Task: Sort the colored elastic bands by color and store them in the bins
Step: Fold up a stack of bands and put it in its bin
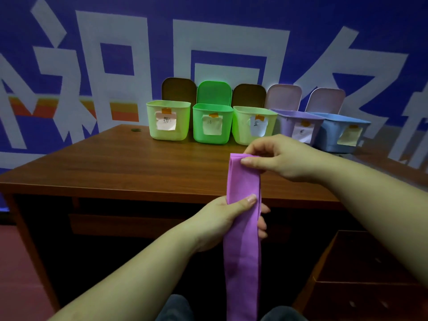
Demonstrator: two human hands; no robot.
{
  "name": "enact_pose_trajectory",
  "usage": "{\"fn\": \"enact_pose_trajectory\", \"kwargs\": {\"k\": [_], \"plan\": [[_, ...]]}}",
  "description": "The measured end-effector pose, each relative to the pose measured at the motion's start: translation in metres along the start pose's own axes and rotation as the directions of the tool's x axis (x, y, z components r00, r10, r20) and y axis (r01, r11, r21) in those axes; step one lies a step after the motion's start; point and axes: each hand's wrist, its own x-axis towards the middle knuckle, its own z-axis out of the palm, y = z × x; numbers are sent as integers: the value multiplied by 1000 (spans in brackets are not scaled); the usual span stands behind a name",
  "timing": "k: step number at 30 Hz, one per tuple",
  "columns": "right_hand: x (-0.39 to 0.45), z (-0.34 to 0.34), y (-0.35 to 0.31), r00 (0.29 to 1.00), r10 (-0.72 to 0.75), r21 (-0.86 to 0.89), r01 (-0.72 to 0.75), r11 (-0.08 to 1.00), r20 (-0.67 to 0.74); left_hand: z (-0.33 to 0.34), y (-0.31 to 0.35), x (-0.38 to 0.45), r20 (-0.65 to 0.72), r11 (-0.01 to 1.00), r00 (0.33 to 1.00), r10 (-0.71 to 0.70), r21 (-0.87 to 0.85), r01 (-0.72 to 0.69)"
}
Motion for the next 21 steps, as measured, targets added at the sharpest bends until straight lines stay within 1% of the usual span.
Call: {"fn": "enact_pose_trajectory", "kwargs": {"k": [2,5,6,8,9,12,14,16,17,19,21], "plan": [[4,2,3,1000,-12,93,13,996,-9,-5,-3,2,29,1000,999,-22,-10,22],[14,-4,8,993,-4,194,28,981,-121,-14,-13,4,72,992,989,-129,8,128],[18,-7,10,989,8,199,22,980,-148,-16,-17,5,73,988,986,-151,4,152],[27,-10,17,987,20,178,9,984,-156,-18,-24,9,71,989,987,-146,-7,147],[31,-9,21,988,30,171,-4,985,-151,-18,-26,12,51,989,988,-143,-19,144],[47,-1,35,987,59,168,-33,985,-152,-19,-33,23,-64,989,988,-137,-54,134],[58,4,45,981,80,175,-48,983,-178,-20,-33,30,-86,994,991,-104,-42,101],[70,6,53,971,99,224,-50,973,-216,-23,-24,35,-48,995,996,-81,-57,78],[77,5,56,966,107,265,-42,963,-235,-26,-19,37,-5,993,996,-84,-78,83],[90,1,59,954,121,329,-25,944,-274,-36,-14,41,96,982,987,-131,-123,143],[103,-5,61,946,131,334,-26,942,-296,-44,-17,42,129,970,973,-190,-128,207]]}}
